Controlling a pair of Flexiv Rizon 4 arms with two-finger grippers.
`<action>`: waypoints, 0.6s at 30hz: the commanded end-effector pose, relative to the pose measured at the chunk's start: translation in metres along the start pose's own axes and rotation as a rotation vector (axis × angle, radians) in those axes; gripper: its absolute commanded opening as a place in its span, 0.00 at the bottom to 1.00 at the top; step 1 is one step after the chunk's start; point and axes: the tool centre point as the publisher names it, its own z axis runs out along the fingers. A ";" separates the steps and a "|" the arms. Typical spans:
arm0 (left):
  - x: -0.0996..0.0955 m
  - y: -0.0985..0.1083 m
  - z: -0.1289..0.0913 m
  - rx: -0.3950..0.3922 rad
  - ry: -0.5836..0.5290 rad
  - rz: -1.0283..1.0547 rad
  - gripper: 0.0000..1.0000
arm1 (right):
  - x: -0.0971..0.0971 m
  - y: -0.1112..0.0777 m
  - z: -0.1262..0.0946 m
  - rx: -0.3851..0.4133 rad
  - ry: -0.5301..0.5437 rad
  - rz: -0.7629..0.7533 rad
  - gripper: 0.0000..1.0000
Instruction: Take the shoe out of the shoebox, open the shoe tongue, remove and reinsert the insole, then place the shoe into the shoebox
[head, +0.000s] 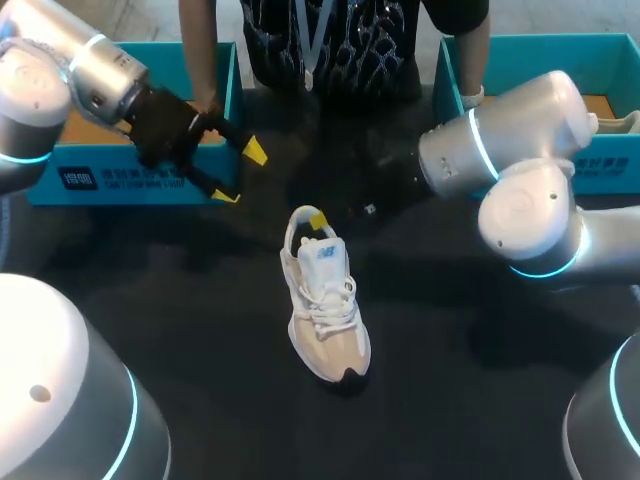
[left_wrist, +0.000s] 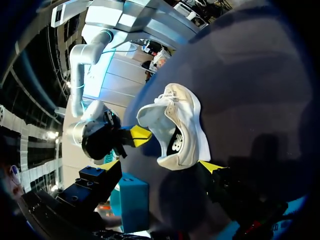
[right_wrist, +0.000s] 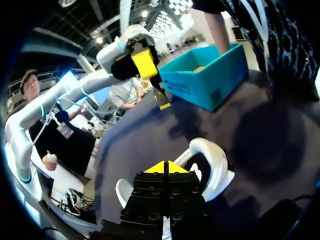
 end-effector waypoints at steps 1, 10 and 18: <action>-0.002 -0.003 -0.013 0.002 0.024 0.001 1.00 | 0.006 0.007 -0.007 0.050 -0.134 0.004 0.00; 0.008 -0.011 -0.042 -0.036 0.047 -0.026 1.00 | 0.006 0.007 -0.007 0.050 -0.134 0.004 0.00; 0.018 -0.017 -0.064 -0.064 0.049 -0.055 1.00 | 0.000 0.007 0.004 0.101 -0.267 0.093 0.00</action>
